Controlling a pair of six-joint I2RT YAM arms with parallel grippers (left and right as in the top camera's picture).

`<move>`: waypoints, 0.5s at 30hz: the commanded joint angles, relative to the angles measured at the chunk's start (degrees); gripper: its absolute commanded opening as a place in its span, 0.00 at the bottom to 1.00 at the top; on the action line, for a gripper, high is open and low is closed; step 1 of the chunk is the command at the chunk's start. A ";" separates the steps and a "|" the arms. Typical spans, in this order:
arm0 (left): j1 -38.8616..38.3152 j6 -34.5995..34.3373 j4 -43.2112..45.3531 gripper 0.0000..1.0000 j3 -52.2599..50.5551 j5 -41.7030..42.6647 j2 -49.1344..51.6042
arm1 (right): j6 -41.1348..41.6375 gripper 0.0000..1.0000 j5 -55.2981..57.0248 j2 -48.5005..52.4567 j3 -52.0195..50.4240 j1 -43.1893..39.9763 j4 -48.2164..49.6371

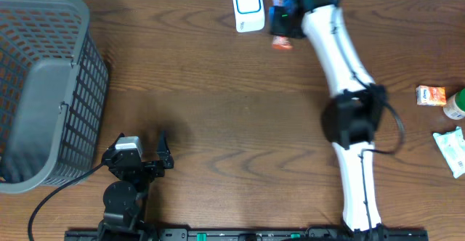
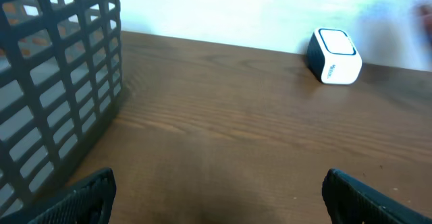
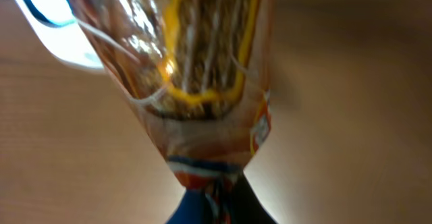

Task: Scan the item barcode
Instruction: 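Carry the chocolate bar to the right table edge and release it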

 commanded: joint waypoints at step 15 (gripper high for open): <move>0.24 0.92 -1.38 0.98 -1.01 -0.11 -0.39 | 0.50 0.01 16.04 -11.39 -16.92 -31.41 -16.92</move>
